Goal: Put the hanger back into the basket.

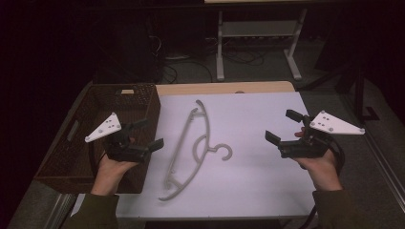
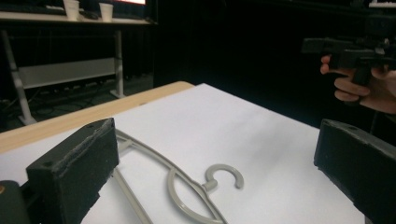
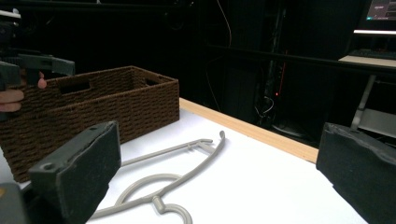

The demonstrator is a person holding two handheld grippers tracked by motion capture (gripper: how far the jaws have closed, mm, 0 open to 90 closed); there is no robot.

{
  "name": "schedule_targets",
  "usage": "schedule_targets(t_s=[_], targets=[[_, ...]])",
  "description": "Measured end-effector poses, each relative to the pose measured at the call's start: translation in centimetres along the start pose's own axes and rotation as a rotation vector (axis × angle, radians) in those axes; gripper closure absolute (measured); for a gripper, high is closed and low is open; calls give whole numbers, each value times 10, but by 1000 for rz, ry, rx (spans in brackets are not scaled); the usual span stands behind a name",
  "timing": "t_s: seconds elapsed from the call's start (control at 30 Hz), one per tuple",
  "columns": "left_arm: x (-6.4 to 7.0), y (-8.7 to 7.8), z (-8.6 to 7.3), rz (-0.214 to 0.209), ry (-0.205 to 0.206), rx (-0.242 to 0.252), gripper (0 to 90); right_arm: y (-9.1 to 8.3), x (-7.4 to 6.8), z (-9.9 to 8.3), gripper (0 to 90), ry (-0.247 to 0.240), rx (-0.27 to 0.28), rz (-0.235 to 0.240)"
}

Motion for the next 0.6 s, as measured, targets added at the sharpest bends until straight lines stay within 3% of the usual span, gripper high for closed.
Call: schedule_targets(t_s=[0.3,0.6], targets=[[21,19,0,-33,54,-107,0,7,-4,-7,0,-9,-67,-3],[39,42,-12,-92,64,-174,0,32,-7,-27,0,-25,-219,-8]])
Point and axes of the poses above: each handheld gripper's, and its own axes: y roughly forward along the jaws, z roughly out of its top, x roughly to its right, the point moved 4 cm from there along y, roughly forward along the jaws, and after that the axes turned 12 degrees about y, right-handed, at the moved point
